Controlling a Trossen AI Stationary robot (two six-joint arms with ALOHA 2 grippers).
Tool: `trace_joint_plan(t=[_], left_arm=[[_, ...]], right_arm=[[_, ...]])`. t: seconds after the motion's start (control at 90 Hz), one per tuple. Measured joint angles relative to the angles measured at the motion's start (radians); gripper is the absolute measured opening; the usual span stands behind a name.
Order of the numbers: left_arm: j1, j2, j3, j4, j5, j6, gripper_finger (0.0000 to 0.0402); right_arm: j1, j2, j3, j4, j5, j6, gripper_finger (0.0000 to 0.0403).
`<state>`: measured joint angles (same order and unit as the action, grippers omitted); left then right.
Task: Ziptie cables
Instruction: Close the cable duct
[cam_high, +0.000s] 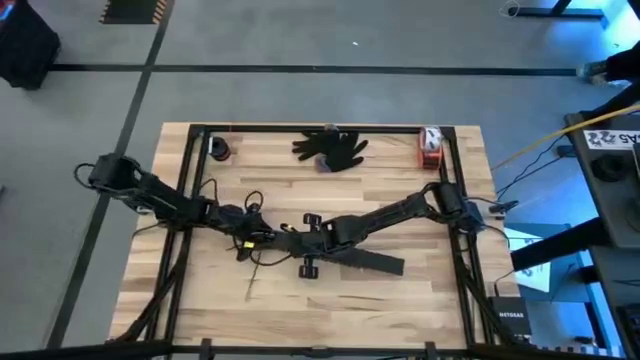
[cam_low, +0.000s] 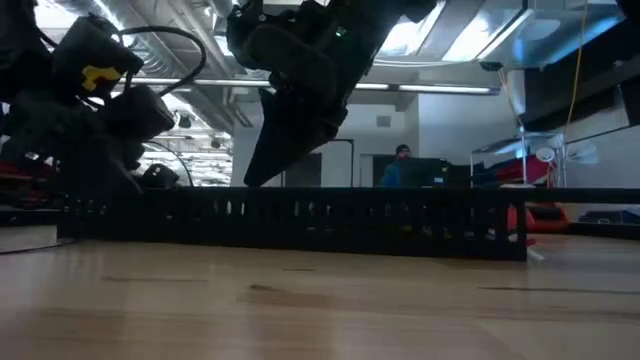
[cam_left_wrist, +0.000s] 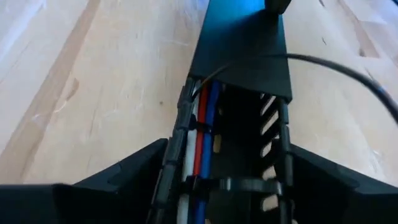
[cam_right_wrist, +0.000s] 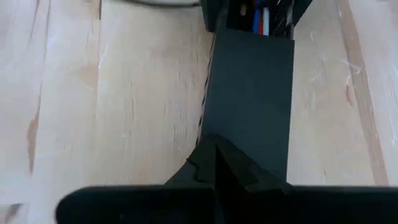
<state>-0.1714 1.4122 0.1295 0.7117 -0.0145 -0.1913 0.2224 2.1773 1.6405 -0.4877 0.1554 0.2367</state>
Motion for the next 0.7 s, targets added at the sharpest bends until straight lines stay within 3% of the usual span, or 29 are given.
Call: trace_joint_plan(t=[0.167, 0.3, 0.511, 0.7], left_arm=[[-0.014, 0.055, 0.0, 0.058, -0.007, -0.012, 0.0239], [-0.026, 0.056, 0.0, 0.058, -0.009, -0.012, 0.0237], [-0.04, 0.056, 0.005, 0.063, 0.0, -0.008, 0.0236], [-0.051, 0.057, 0.041, 0.009, -0.004, 0.001, 0.0235]], right_arm=[[-0.007, 0.0, 0.0, 0.015, -0.017, 0.001, 0.0], [-0.008, 0.002, -0.001, 0.045, -0.017, -0.008, 0.0], [-0.044, 0.061, 0.0, 0.266, -0.026, -0.012, 0.0], [-0.067, 0.081, 0.002, 0.313, -0.027, -0.012, 0.0]])
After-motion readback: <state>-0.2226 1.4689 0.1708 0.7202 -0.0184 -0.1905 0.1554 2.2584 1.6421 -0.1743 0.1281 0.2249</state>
